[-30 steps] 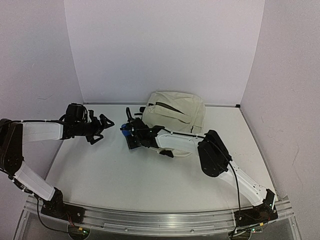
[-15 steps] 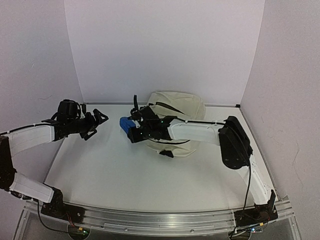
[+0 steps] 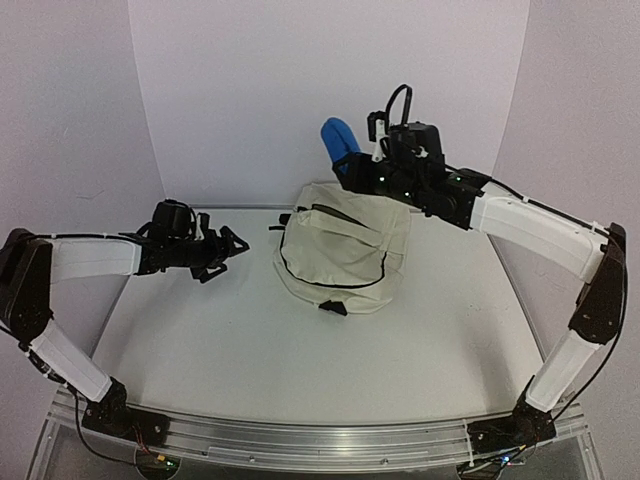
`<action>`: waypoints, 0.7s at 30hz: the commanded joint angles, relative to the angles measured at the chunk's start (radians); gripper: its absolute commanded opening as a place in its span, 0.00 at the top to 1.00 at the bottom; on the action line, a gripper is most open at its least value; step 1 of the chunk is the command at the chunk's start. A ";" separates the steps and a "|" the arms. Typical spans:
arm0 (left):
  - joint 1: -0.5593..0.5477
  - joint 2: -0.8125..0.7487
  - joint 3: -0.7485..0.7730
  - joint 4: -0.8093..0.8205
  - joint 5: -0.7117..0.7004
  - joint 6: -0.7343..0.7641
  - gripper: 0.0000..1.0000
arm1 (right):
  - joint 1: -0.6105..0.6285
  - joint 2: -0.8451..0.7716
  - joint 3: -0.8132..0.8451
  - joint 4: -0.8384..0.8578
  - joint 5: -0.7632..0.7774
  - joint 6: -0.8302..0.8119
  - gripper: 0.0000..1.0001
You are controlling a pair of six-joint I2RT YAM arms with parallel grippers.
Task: Pack the student bag
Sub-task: Pick up the personal item from the center of the board, then place the personal item in the student bag.
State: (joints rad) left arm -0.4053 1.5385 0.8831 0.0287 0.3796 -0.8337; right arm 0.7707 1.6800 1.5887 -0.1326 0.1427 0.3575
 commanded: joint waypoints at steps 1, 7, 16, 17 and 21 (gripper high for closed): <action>-0.062 0.173 0.096 0.291 0.170 -0.137 0.16 | -0.092 -0.088 -0.127 -0.025 -0.037 0.052 0.57; -0.125 0.373 0.174 0.408 0.219 -0.242 0.22 | -0.115 -0.187 -0.228 -0.031 -0.065 0.072 0.57; -0.150 0.473 0.216 0.458 0.221 -0.265 0.44 | -0.115 -0.249 -0.283 -0.032 -0.065 0.094 0.57; -0.150 0.483 0.218 0.472 0.222 -0.269 0.48 | -0.115 -0.247 -0.283 -0.032 -0.069 0.096 0.57; -0.149 0.530 0.244 0.515 0.238 -0.286 0.60 | -0.115 -0.252 -0.289 -0.037 -0.103 0.102 0.57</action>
State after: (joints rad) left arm -0.5514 2.0279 1.0754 0.4485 0.5918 -1.0995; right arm 0.6533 1.4494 1.3174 -0.1920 0.0743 0.4454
